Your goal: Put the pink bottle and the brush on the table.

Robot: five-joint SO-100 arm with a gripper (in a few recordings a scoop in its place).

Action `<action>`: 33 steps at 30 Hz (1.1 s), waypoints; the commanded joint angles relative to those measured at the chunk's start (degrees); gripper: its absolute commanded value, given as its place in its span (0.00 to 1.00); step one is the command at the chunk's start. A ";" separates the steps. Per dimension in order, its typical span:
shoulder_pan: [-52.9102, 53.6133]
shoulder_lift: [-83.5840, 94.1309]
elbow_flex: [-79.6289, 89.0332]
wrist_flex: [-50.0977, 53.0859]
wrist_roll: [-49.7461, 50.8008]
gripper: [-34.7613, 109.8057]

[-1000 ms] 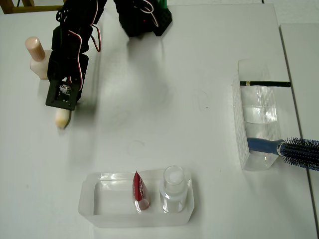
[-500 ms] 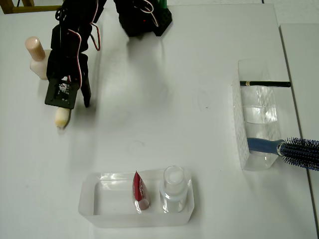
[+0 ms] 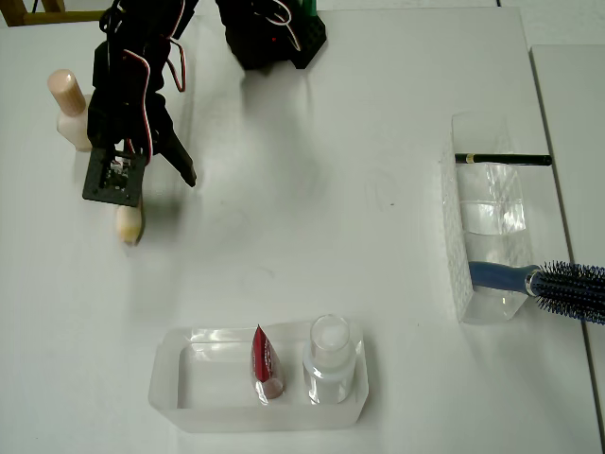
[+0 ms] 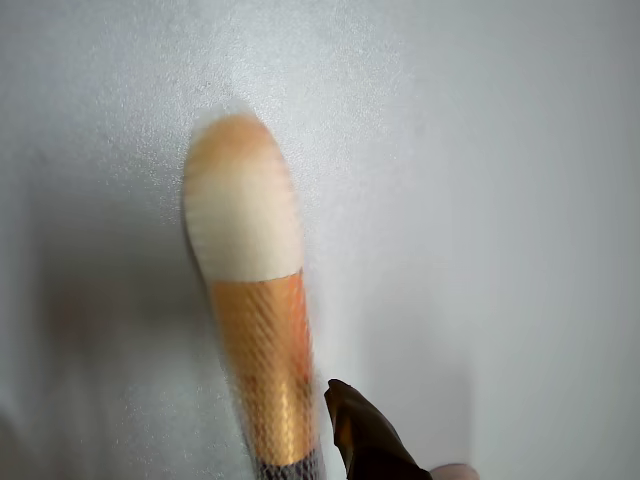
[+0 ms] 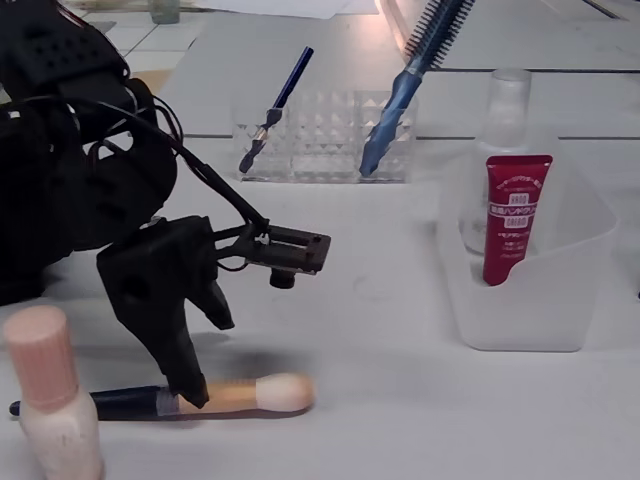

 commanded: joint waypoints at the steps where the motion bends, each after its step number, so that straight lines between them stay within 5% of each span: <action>1: 0.26 3.69 -3.87 2.37 -0.62 0.61; 17: -1.32 7.56 -16.08 19.95 8.79 0.58; 23: -4.92 10.63 -16.52 19.42 17.67 0.53; 33: -14.33 14.15 -16.26 14.24 46.14 0.45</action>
